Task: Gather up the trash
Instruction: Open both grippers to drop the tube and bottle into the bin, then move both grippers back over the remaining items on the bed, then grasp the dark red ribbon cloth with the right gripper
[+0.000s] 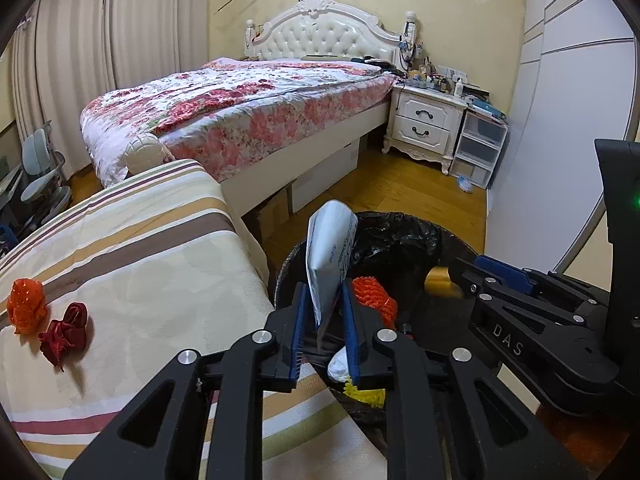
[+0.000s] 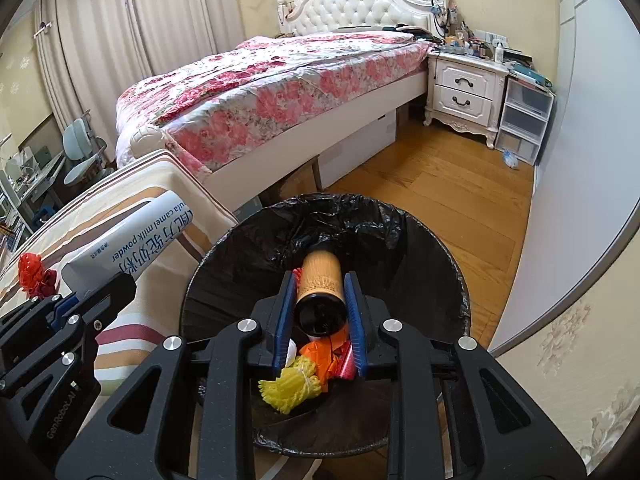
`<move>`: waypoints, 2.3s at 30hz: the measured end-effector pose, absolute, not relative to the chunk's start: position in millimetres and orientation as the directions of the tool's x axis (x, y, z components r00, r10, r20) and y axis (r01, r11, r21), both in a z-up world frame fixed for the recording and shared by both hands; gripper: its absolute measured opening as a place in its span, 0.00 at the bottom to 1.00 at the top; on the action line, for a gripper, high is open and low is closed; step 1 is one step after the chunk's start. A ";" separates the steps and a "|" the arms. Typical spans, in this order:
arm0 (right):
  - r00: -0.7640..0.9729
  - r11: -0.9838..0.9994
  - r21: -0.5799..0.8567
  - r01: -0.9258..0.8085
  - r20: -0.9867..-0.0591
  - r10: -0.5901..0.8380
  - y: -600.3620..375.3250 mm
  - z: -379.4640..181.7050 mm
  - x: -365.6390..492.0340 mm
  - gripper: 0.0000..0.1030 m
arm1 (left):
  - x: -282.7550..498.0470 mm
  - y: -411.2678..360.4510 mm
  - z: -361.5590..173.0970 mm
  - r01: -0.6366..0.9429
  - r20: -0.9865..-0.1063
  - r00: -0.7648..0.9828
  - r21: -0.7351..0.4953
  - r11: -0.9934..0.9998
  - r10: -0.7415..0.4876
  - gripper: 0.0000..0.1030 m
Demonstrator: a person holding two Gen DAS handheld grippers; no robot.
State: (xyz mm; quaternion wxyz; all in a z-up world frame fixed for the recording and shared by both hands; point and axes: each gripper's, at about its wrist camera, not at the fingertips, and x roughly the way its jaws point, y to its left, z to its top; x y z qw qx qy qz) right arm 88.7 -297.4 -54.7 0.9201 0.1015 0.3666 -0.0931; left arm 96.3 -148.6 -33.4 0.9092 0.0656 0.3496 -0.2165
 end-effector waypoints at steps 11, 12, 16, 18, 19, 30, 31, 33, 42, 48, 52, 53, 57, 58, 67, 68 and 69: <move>0.712 0.957 0.122 0.265 -0.693 -0.109 -295.4 -53.1 81.6 0.44 | 87.1 -134.7 -30.4 0.413 -0.652 0.686 -0.018 0.911 -0.324 0.65; 0.713 0.958 0.122 0.261 -0.693 -0.106 -294.1 -52.3 81.2 0.45 | 86.1 -130.3 -30.5 0.403 -0.654 0.687 -0.018 0.915 -0.316 0.65; 0.713 0.965 0.122 0.233 -0.696 -0.084 -280.3 -51.1 80.0 0.52 | 83.3 -109.2 -31.3 0.354 -0.663 0.697 -0.010 0.935 -0.272 0.66; 0.713 0.971 0.121 0.207 -0.698 -0.065 -268.6 -51.0 80.8 0.53 | 79.8 -97.1 -32.2 0.331 -0.666 0.701 -0.011 0.943 -0.254 0.66; 0.713 0.974 0.120 0.194 -0.699 -0.056 -262.5 -50.9 81.3 0.53 | 78.5 -90.1 -32.3 0.319 -0.668 0.703 -0.011 0.948 -0.244 0.66; 0.710 0.992 0.124 0.034 -0.701 0.064 -188.2 -44.1 90.1 0.63 | 64.6 -4.9 -30.8 0.131 -0.666 0.742 0.028 0.991 -0.079 0.69; 0.709 0.992 0.126 0.017 -0.701 0.077 -180.8 -43.1 91.2 0.64 | 63.4 2.0 -30.6 0.114 -0.664 0.745 0.032 0.993 -0.064 0.69; 0.701 0.991 0.133 -0.018 -0.705 0.107 -165.5 -42.2 93.6 0.65 | 62.1 19.3 -30.8 0.072 -0.664 0.748 0.040 0.997 -0.027 0.69; 0.654 0.977 0.121 -0.174 -0.728 0.206 -88.5 -43.9 105.0 0.71 | 60.3 84.5 -31.9 -0.072 -0.670 0.738 0.040 0.997 0.080 0.69; 0.628 0.961 0.130 -0.244 -0.734 0.259 -44.8 -43.2 113.5 0.75 | 56.1 119.1 -33.4 -0.145 -0.674 0.726 0.044 0.988 0.137 0.72; 0.622 0.957 0.126 -0.260 -0.737 0.266 -23.3 -42.7 122.8 0.75 | 54.5 135.9 -34.2 -0.178 -0.677 0.722 0.017 0.984 0.143 0.72; 0.622 0.958 0.123 -0.260 -0.737 0.264 -19.8 -43.4 124.6 0.75 | 53.4 139.4 -34.0 -0.180 -0.677 0.722 0.014 0.984 0.142 0.72; 0.600 0.957 0.093 -0.276 -0.761 0.247 -5.4 -48.2 135.7 0.75 | 52.7 140.2 -34.5 -0.172 -0.679 0.722 0.010 0.985 0.134 0.72; 0.597 0.957 0.086 -0.278 -0.765 0.242 -3.7 -49.8 136.4 0.73 | 53.7 138.8 -34.6 -0.168 -0.678 0.723 0.013 0.986 0.133 0.72; 0.614 0.967 0.026 -0.254 -0.768 0.183 -16.8 -51.9 147.1 0.46 | 67.0 132.9 -33.7 -0.138 -0.676 0.729 0.011 0.990 0.109 0.73; 0.615 0.969 0.034 -0.245 -0.768 0.182 -21.4 -51.8 149.8 0.46 | 70.1 130.7 -33.6 -0.134 -0.676 0.729 0.009 0.991 0.105 0.73; 0.617 0.971 0.034 -0.237 -0.767 0.177 -25.4 -51.6 152.5 0.46 | 73.5 128.7 -33.8 -0.129 -0.678 0.728 0.008 0.992 0.100 0.74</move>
